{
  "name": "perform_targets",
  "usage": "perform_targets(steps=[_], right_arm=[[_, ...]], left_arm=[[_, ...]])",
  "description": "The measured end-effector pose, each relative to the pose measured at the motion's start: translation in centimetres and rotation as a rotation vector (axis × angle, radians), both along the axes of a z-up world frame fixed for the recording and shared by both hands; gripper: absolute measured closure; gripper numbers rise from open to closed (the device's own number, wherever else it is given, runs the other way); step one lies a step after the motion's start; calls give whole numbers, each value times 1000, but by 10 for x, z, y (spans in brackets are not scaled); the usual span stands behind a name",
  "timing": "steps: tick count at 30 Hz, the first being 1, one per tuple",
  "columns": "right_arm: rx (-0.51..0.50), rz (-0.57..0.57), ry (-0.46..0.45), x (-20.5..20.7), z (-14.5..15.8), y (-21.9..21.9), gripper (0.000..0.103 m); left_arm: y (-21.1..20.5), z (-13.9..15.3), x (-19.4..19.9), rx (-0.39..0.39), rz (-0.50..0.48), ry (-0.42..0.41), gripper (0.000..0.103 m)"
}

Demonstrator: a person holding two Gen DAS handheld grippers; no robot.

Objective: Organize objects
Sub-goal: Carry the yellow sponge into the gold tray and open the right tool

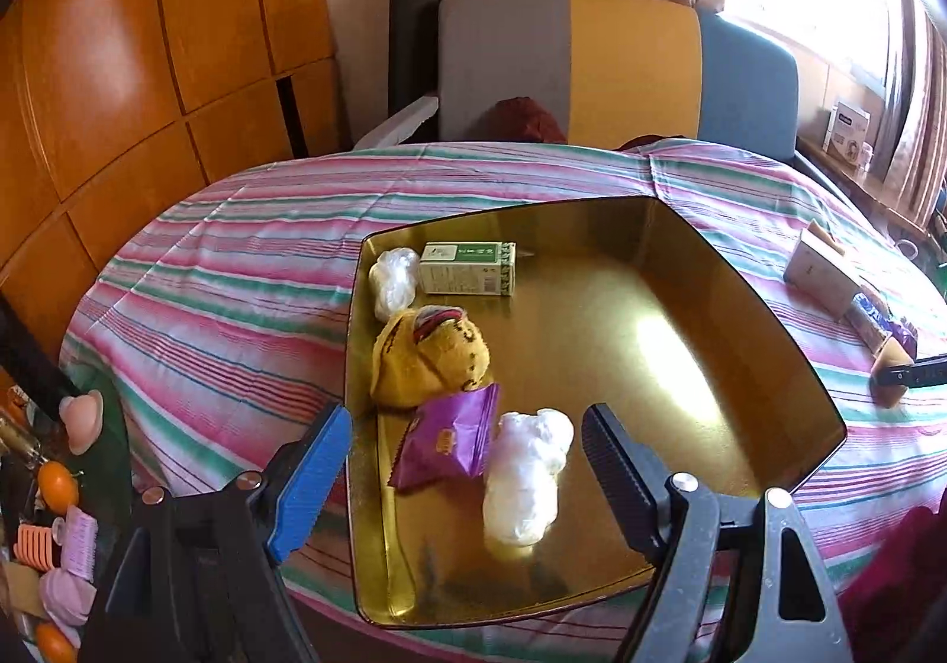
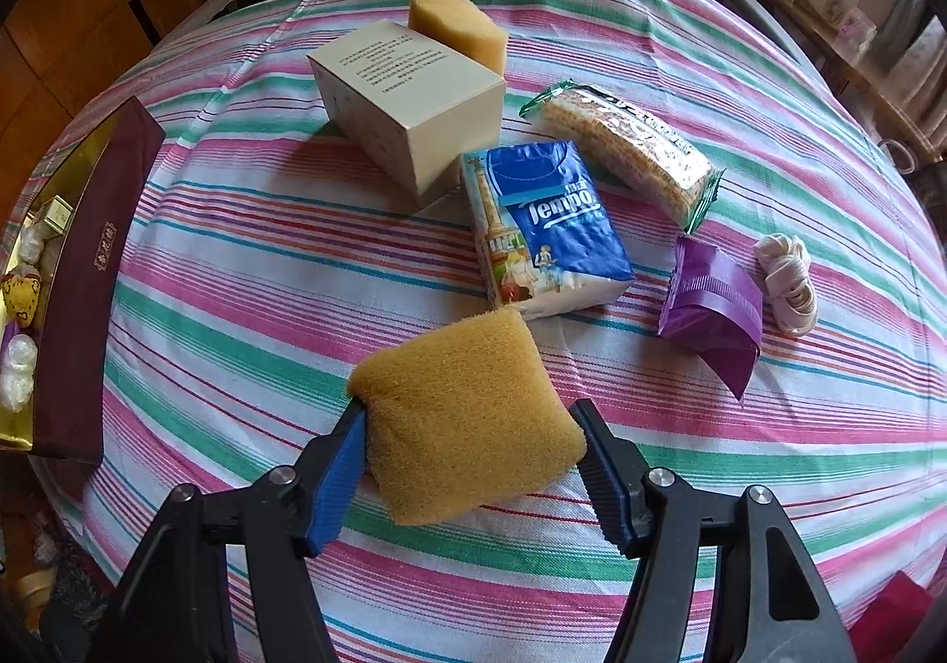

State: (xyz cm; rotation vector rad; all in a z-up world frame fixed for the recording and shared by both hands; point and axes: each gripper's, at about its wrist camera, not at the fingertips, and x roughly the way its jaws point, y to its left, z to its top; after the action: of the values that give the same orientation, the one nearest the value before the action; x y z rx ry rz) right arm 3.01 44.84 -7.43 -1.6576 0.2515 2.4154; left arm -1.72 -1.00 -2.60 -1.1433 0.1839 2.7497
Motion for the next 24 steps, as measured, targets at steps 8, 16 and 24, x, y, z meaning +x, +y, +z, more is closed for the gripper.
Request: perform_targets(steps=[8,16,24], right_arm=[[-25,-67,162,10,46,-15,38],[-139,207,286,-47,97,-149,37],[-235,365,200,-128,64,-294,37]], left_arm=[[-27,7,-2,34,-7,-43,27],[-80,6,-4,60,82,-92,31],[-95,-3,-7,131,92,-106,32]])
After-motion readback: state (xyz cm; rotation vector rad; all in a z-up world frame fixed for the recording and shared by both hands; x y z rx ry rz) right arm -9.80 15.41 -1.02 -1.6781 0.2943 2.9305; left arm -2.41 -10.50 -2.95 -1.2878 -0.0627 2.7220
